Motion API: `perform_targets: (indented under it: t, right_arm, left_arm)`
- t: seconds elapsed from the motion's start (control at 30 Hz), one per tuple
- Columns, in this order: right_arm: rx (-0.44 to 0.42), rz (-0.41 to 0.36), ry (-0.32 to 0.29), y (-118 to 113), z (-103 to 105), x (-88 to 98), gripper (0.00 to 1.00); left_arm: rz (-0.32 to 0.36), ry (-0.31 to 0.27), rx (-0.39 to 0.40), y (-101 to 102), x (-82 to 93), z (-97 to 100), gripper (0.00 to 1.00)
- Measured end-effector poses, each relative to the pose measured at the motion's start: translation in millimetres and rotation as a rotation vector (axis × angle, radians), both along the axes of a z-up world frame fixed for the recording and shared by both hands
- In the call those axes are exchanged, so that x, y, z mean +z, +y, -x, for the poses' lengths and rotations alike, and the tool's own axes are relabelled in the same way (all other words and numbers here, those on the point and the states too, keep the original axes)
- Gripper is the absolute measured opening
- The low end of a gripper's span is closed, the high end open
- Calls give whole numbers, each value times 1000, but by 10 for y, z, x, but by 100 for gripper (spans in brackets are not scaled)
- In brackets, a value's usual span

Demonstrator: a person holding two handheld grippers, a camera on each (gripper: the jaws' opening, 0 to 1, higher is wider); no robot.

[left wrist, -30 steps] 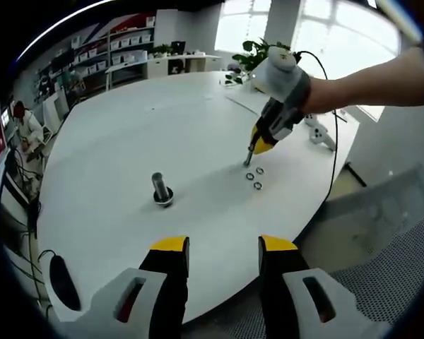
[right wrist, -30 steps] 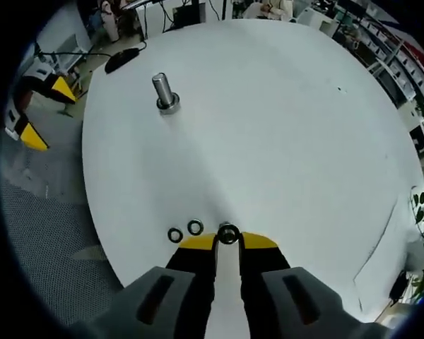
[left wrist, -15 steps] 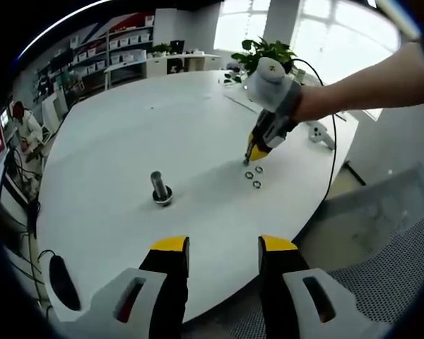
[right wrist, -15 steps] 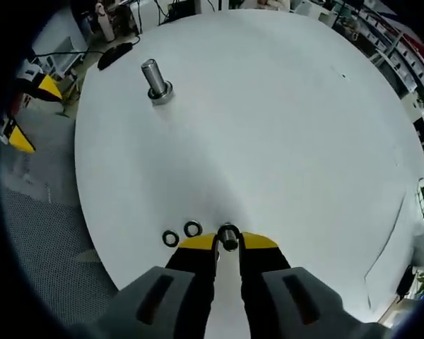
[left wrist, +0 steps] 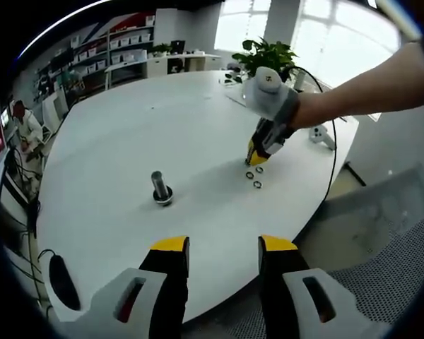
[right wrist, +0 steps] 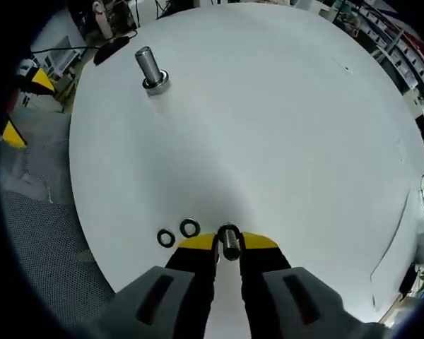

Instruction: Place the washer onto the threaded stud by aligning its center hole with the stud, sliding it down to the base, and recovering from edge contact or off-axis alignment until the washer reaches the visible bottom stop.

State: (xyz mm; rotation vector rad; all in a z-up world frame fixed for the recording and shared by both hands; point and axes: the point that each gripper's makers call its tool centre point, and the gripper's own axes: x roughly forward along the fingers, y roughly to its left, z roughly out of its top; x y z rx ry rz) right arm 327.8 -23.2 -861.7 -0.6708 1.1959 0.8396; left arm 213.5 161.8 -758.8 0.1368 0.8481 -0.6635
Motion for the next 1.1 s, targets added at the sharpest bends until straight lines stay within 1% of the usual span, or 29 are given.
perform_targets:
  t: [0.17,0.37,0.6,0.8,0.93,0.97,1.1]
  right_arm:
    - [-2,2,-6,-28,-26,-34,16]
    - [-23,-5,-14,-77,-19,7,18]
    - [-53,-18,8,-166,102,3,19]
    - [-50,-41,25,-140,178,-40,20]
    - [-47,-37,30,-114,202,-84,21]
    - [-40,-35,20,-100,194,-72,21]
    - [-32,-32,17,-74,200,-69,21]
  left_arm:
    - [-1,2,1,1,-6,-1,37]
    - [0,2,1,-1,-5,-1,37]
    - [1,2,2,2,-2,-6,37]
    - [2,2,1,0,-1,-9,37]
    - [1,2,3,4,2,-3,37]
    - [1,3,4,7,0,-3,37]
    - [-3,4,1,10,-7,1,37]
